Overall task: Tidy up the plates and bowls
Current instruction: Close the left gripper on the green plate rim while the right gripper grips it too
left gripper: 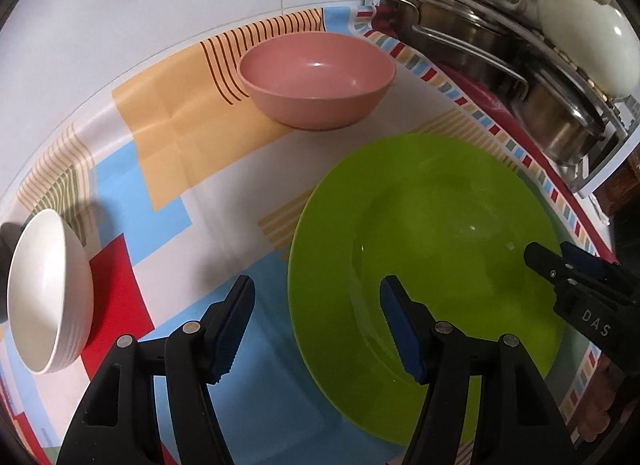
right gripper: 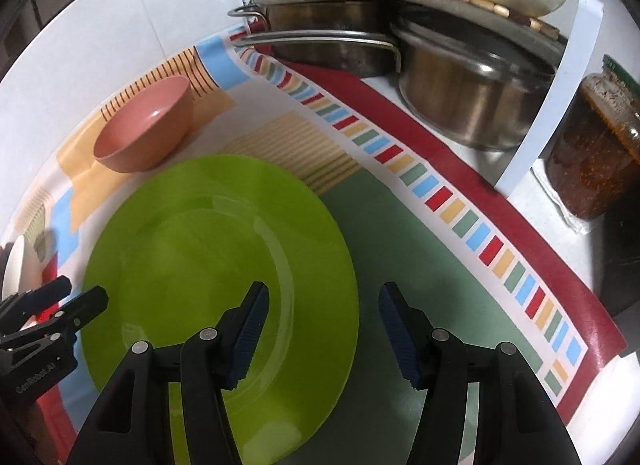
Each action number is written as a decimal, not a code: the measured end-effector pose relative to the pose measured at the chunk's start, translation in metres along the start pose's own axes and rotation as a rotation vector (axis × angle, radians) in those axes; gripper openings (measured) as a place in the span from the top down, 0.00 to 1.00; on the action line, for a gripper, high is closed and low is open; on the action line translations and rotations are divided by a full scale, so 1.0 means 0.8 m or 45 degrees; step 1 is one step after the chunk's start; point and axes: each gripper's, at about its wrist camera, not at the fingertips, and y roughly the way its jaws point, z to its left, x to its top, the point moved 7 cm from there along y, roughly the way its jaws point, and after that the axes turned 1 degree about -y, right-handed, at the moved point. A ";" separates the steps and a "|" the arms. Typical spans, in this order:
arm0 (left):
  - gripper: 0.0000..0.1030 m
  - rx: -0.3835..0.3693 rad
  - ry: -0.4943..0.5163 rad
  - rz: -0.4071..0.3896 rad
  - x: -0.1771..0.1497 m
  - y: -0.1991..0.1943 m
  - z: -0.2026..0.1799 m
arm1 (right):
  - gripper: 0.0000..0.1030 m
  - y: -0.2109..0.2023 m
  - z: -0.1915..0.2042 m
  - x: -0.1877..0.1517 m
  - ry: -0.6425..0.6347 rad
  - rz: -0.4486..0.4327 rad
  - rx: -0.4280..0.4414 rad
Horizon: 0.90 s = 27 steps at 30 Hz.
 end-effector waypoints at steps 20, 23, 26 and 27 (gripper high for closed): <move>0.57 -0.095 -0.010 0.051 0.014 0.024 -0.005 | 0.57 0.021 0.004 0.009 0.011 0.000 0.022; 0.60 -0.093 -0.010 0.045 0.015 0.023 -0.005 | 0.57 0.022 0.005 0.008 0.006 0.003 0.019; 0.61 -0.094 -0.012 0.041 0.016 0.023 -0.004 | 0.57 0.021 0.006 0.009 0.000 0.004 0.009; 0.61 -0.093 -0.011 0.041 0.016 0.023 -0.004 | 0.57 0.021 0.006 0.009 -0.003 0.002 0.006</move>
